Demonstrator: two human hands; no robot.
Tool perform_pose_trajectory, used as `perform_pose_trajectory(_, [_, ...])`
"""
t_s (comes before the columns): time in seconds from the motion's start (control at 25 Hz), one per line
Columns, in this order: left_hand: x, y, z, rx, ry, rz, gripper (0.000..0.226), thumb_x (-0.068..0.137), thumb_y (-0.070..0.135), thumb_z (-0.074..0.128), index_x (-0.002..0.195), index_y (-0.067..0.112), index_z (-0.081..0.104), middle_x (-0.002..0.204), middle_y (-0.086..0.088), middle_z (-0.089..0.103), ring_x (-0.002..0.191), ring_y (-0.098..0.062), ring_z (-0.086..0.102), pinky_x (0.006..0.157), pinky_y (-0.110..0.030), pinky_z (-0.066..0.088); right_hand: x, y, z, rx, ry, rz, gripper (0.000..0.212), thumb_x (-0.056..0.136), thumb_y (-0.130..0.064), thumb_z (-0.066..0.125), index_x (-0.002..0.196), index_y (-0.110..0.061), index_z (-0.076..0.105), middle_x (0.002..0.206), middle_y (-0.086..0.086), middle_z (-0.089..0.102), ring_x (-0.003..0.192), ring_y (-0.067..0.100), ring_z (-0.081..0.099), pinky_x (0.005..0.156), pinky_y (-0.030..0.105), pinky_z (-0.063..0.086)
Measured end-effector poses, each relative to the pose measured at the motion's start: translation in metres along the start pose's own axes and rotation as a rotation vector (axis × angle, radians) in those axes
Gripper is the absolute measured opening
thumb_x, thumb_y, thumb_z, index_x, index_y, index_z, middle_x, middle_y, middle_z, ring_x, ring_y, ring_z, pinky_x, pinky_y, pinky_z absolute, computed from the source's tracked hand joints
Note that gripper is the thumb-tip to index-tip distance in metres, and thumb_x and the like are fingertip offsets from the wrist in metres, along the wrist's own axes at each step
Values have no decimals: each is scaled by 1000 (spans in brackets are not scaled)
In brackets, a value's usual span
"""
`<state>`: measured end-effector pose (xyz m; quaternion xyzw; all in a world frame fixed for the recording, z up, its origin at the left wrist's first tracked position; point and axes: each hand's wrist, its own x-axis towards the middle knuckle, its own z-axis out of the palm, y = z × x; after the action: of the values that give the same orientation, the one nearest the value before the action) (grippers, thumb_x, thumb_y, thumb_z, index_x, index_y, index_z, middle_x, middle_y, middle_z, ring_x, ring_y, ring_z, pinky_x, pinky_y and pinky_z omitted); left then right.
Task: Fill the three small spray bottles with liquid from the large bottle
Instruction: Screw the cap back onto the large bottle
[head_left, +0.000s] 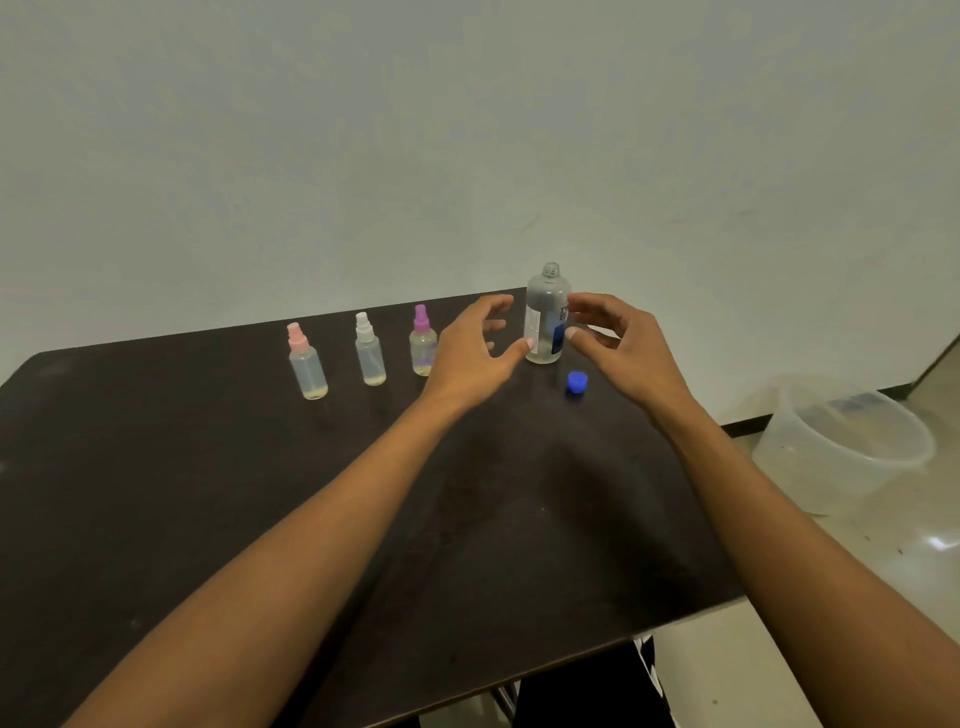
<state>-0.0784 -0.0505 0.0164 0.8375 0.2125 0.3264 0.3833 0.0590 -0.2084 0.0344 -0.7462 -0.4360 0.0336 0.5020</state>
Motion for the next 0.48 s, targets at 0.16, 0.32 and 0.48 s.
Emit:
perform_pose_trajectory(0.16, [37,-12,34,47,-20,-84,77,87,41,82,152,21,46,155,4,52,135,-13,56,110,-40,51,9,36,-4,-145,-2,92,48,96,-21,75,142,-19,63,141,-1,66,127,13,63,108,29,52])
perform_pose_trajectory(0.32, [60,-24,56,49,-33,-148,86,83,47,84,153,20,43,154,-1,52,137,-17,54,106,-30,45,14,60,3,-257,-70,169,56,90,-25,82,142,-19,64,138,2,68,120,17,66,102,27,54])
perform_pose_trajectory(0.48, [68,-32,74,-2,-36,-163,82,79,46,87,147,22,48,145,1,60,130,-14,59,96,-22,42,20,73,11,-391,-173,132,61,87,-31,85,143,-22,63,138,1,68,116,16,68,103,30,54])
